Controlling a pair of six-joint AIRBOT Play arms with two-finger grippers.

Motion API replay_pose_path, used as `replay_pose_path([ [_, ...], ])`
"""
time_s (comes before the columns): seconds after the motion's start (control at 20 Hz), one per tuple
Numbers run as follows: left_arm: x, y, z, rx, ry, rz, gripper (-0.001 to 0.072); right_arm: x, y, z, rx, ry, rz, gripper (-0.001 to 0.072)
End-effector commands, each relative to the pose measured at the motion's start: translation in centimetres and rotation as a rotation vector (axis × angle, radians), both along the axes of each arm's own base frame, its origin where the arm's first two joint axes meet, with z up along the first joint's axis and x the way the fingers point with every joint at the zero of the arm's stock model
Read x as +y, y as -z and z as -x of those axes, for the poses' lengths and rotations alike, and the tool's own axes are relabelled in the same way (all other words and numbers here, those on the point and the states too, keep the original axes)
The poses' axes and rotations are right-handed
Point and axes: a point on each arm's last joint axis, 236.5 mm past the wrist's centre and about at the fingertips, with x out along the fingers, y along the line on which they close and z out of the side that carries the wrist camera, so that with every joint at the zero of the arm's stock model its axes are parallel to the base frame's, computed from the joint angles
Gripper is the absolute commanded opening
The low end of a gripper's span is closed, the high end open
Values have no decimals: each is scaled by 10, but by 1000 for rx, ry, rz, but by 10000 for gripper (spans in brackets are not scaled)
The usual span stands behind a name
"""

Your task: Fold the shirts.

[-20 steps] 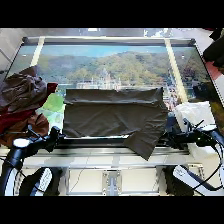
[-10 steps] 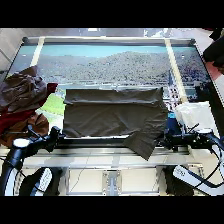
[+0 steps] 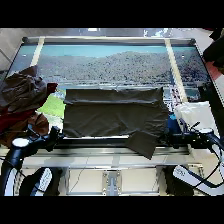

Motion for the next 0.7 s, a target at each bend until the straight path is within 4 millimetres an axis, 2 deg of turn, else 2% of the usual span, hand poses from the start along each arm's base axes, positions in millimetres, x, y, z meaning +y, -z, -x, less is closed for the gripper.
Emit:
replay_pose_path([
  [0.0, 8, -34, -22, -143, 119, -102, 11, 18, -54, -11, -137, -118, -126, 14],
  [0.1, 17, -83, -41, -263, 194, -209, 11, 10, -94, -20, -239, -186, -63, 14],
  [0.25, 34, -153, -61, -401, 235, -359, 9, -8, -160, -46, -437, -187, 127, 13],
  [0.35, 29, -186, -78, -474, 301, -408, 8, -5, -189, -70, -541, -212, 224, 12],
  [0.4, 22, -195, -88, -496, 355, -424, 8, 3, -198, -83, -583, -231, 246, 12],
  [0.5, 19, -195, -111, -479, 472, -529, 8, 24, -207, -114, -668, -297, 295, 12],
  [0.65, 43, -171, -158, -327, 603, -760, 8, 14, -192, -175, -652, -266, 424, 12],
])
